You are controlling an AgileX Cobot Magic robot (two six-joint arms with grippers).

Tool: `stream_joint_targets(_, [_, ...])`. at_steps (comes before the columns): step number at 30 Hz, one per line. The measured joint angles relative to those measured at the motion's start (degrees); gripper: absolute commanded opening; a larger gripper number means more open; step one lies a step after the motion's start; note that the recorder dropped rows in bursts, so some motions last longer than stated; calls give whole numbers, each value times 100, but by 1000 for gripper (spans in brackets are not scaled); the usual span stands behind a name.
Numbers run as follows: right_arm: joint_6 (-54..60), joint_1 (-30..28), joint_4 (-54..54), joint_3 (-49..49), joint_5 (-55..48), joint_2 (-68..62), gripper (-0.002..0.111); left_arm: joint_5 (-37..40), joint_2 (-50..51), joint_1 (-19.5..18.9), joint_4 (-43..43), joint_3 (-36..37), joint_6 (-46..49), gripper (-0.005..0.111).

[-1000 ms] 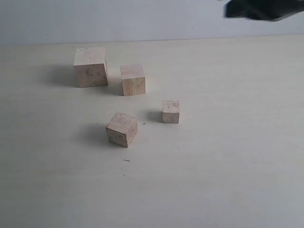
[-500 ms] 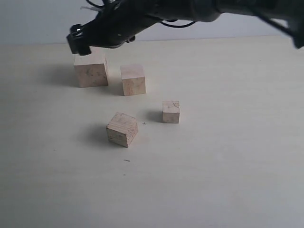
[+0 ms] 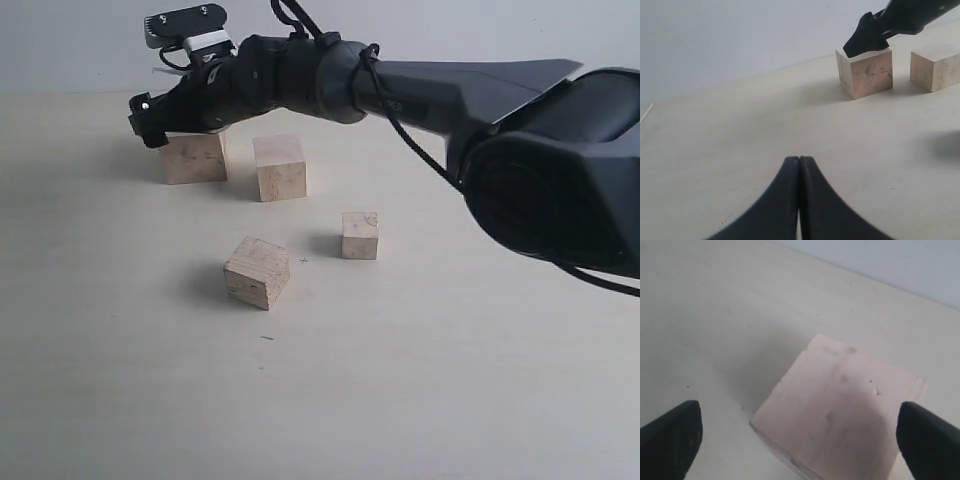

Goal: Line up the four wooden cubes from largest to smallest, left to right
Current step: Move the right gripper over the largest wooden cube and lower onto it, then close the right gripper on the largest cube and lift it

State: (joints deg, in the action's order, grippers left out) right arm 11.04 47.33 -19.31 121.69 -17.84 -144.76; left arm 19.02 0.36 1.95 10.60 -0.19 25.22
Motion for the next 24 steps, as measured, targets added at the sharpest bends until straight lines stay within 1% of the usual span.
stream_joint_targets(5, [-170,0,130,336,0,-260,105,0,0,0,0,0,0,0])
stream_joint_targets(7, [-296,0,335,433,39,-328,105,0,0,0,0,0,0,0])
stream_joint_targets(14, [-1370,-92,1349,510,-5,-428,105,0,0,0,0,0,0,0])
stream_joint_targets(15, [-1672,-134,1550,510,-52,-443,105,0,0,0,0,0,0,0])
stream_joint_targets(18, [-1941,-143,1646,510,-75,-456,105,0,0,0,0,0,0,0])
stream_joint_targets(24, [-1982,-58,1704,532,-38,-478,105,0,0,0,0,0,0,0])
